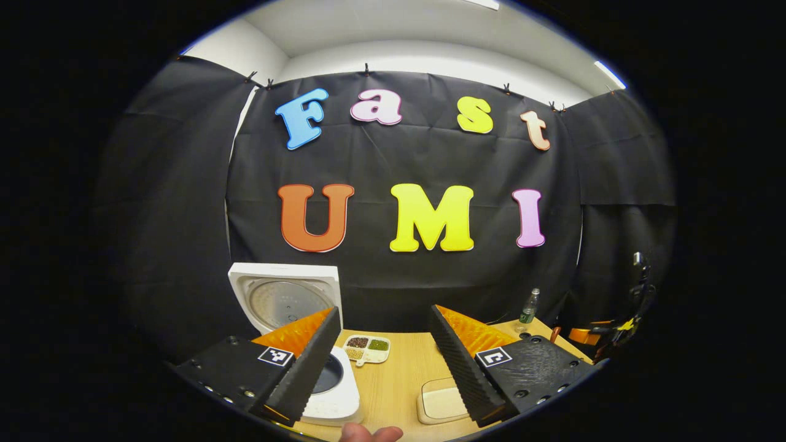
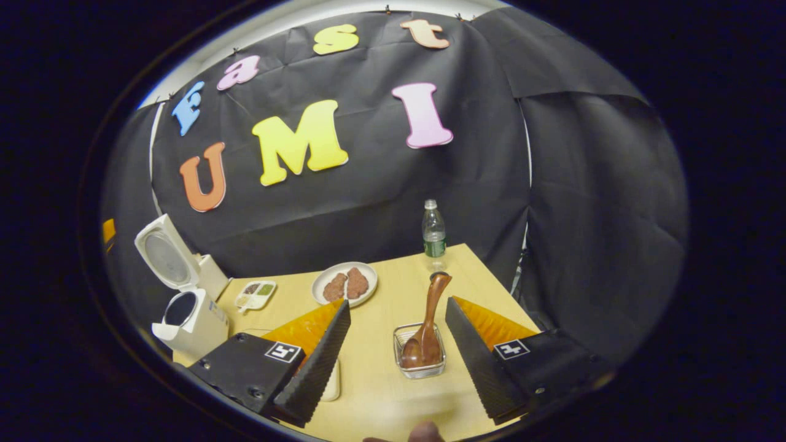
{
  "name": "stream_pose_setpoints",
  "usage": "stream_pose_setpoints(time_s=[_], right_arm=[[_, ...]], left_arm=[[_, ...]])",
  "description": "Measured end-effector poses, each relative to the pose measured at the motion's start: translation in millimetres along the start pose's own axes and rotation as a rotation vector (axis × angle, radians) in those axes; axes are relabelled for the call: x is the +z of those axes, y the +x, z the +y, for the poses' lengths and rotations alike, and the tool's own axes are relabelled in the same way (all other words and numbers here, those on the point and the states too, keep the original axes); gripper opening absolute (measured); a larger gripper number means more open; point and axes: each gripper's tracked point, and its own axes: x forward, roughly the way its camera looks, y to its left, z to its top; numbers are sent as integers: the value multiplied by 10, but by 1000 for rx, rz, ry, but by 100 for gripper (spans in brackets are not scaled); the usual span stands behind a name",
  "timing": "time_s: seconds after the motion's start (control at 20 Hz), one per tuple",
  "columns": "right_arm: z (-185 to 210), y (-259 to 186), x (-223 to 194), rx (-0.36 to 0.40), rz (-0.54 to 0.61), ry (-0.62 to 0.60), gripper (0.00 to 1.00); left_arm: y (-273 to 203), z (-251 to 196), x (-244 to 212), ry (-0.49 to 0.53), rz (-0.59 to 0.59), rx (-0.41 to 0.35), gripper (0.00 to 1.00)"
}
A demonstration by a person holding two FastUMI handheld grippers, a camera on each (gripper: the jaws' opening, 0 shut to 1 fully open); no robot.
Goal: Close the left gripper, press the button to open the rice cooker; take a wooden spoon from the chopstick holder with the right hand, scoop a spoonful of rice and pour it into the rice cooker, then put the wooden spoon back into the chopstick holder.
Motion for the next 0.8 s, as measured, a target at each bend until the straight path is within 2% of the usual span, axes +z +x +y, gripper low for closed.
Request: stream_pose_setpoints(time_s=[0.3, 0.35, 0.4, 0.45, 0.55, 0.6, 0.7, 0.75, 0.8], right_arm=[[-337, 810, -401, 0, 116, 43, 96], [-355, 906, -483, 6, 137, 50, 99], [-357, 998, -556, 14, 157, 56, 92], [-358, 1082, -606, 18, 168, 60, 90], [-360, 1214, -662, 31, 181, 76, 86], [-372, 1273, -673, 33, 189, 74, 89], [-401, 1373, -676, 39, 188, 53, 74], [-387, 1431, -689, 46, 189, 34, 76], [-379, 1485, -704, 55, 196, 17, 68]], left_arm=[[254, -135, -84, -6, 46, 22, 93], [266, -137, -99, -4, 52, 29, 93], [282, -142, -108, -3, 57, 36, 93], [307, -135, -100, -3, 58, 43, 93], [336, -138, -134, -4, 71, 55, 93], [347, -139, -160, -3, 79, 63, 93], [354, -124, -188, 1, 87, 78, 92], [349, -112, -197, 5, 93, 85, 92], [351, -107, -220, 10, 98, 91, 92]])
